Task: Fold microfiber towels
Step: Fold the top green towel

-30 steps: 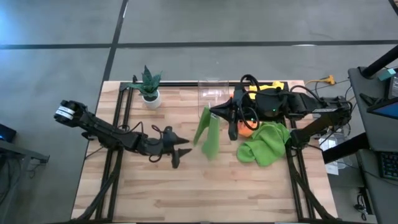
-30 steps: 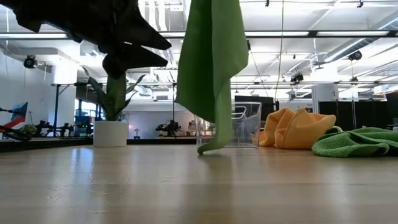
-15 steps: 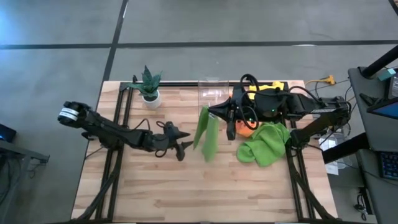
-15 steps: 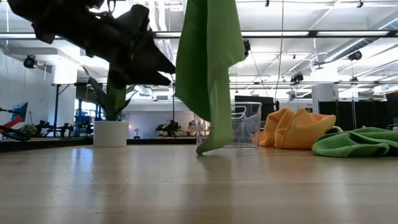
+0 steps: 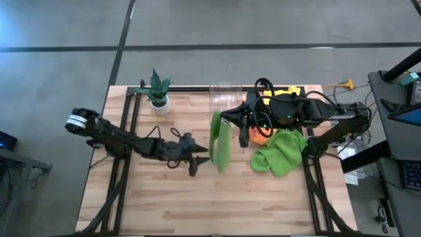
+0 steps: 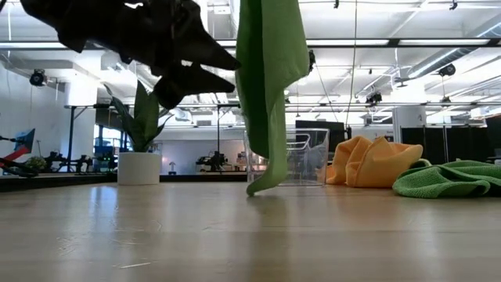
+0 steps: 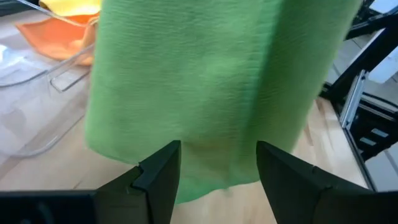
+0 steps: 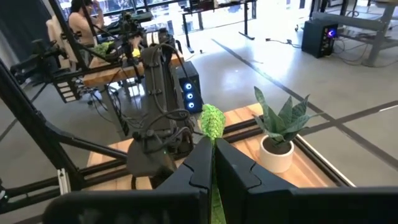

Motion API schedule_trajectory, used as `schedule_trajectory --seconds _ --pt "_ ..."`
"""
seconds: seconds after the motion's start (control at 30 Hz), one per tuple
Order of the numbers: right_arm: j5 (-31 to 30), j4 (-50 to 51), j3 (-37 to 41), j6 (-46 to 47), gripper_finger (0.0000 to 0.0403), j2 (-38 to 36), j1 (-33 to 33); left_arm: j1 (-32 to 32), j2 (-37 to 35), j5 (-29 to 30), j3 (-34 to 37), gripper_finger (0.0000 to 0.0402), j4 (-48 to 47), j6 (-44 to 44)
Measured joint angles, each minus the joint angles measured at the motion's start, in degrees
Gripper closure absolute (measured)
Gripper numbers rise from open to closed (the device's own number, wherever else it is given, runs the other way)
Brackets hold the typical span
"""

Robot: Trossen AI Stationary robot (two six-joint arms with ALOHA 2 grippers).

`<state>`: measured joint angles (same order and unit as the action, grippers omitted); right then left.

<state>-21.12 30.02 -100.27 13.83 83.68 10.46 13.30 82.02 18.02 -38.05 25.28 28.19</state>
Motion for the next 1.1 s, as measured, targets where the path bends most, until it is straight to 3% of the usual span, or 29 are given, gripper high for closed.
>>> schedule_trajectory --seconds 0.2,0.37,0.63,0.9,1.0,1.1 --pt "-2.5 0.2 0.0 -0.3 0.0394 0.0 0.0 -0.1 1.4 0.6 -1.2 0.0208 -0.2 0.0" --pt "-3.1 -0.3 0.0 -0.3 0.0394 0.0 -0.1 -0.3 3.9 5.2 -2.7 0.0208 -0.8 0.1" --pt "-3.1 -0.2 0.0 0.4 0.0394 0.0 -0.1 -1.2 7.4 9.8 -8.8 0.0208 -10.8 3.1" --pt "-3.1 -0.3 0.0 0.7 0.0394 0.0 -0.1 -2.2 7.6 14.3 -9.6 0.0209 -17.7 8.6" --pt "-3.1 -0.3 0.0 0.7 0.0394 0.0 -0.1 -2.8 7.6 14.0 -9.4 0.0225 -20.8 10.8" --pt "-2.9 -0.3 0.0 0.4 0.0394 0.0 -0.1 -2.9 7.6 13.7 -9.3 0.0273 -24.0 11.6"
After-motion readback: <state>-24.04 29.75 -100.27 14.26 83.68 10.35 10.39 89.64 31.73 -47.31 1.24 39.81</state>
